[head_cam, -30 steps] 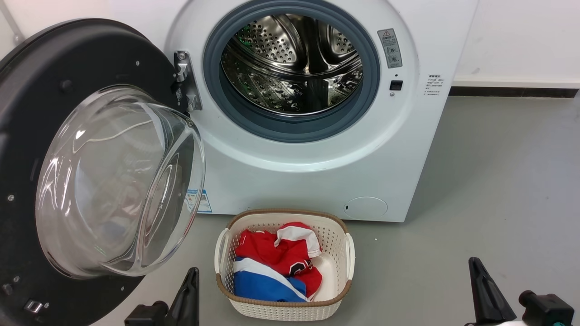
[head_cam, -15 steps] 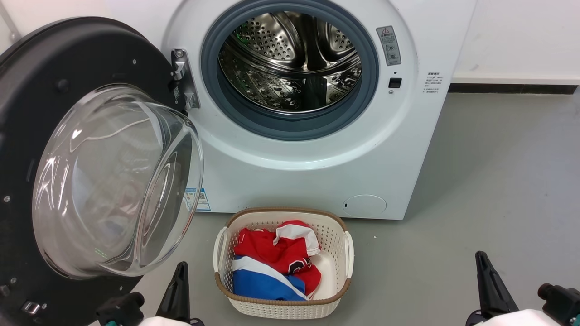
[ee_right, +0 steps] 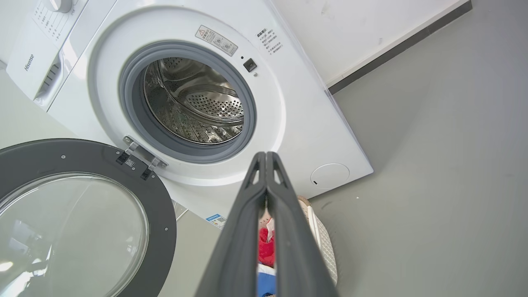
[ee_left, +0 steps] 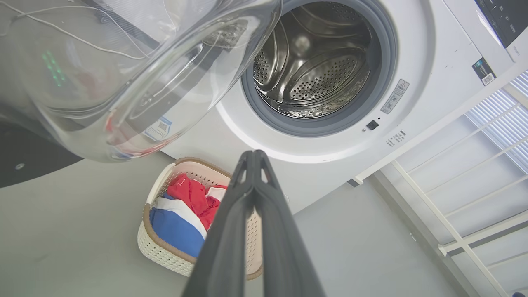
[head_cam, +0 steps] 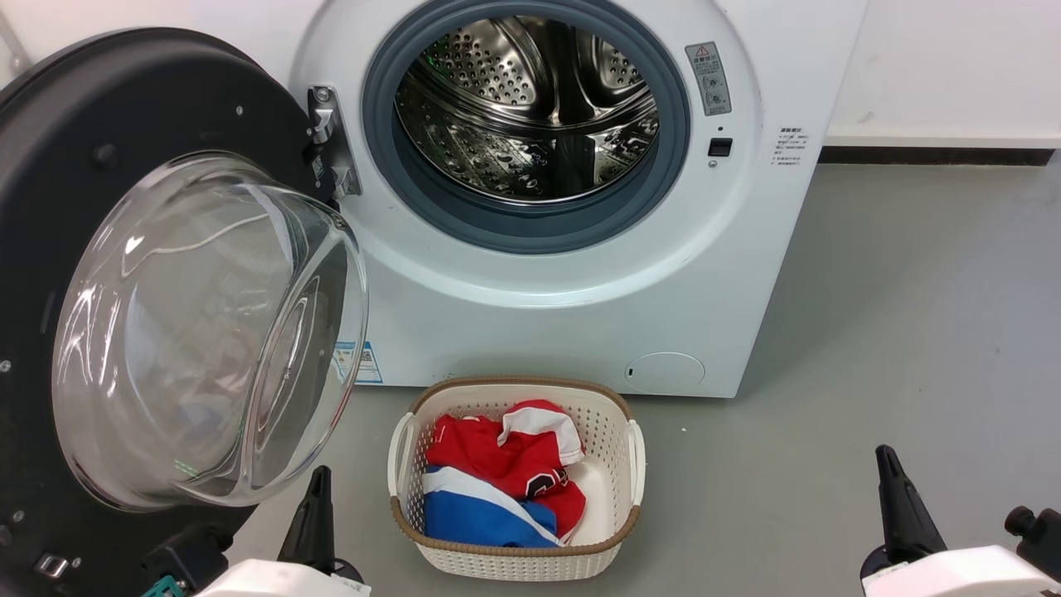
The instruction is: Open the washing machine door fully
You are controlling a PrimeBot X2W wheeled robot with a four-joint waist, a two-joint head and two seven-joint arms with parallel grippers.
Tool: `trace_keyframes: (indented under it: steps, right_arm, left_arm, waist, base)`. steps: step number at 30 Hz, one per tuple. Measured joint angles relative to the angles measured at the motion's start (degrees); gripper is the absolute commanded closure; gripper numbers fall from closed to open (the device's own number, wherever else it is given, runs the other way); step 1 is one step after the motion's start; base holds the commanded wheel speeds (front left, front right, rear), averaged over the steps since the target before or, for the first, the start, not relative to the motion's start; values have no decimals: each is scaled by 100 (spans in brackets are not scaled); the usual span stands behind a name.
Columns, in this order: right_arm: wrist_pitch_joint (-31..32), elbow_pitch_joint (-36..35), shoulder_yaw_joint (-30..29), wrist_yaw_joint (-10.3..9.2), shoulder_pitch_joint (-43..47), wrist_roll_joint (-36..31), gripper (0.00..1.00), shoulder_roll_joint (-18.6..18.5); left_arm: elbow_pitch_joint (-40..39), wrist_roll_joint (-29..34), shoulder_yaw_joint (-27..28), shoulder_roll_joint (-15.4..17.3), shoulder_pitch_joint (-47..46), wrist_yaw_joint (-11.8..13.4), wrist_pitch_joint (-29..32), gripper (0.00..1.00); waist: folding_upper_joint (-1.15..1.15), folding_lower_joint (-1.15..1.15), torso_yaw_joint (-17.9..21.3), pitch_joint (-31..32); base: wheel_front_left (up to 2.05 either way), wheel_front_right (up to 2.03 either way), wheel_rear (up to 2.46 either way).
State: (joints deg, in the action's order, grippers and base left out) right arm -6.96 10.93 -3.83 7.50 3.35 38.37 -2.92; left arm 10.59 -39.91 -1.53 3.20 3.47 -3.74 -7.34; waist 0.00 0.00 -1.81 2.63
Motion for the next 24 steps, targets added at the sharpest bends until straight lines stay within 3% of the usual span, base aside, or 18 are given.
trace_keyframes:
  steps: [24]
  right_arm:
    - [501,107,-101,0,-338,1969,100,0]
  left_arm:
    - [120,-1935,246,8,-328,-132,468,100]
  waist:
    - [0,0,50,-77]
  base:
    - [0,0,0]
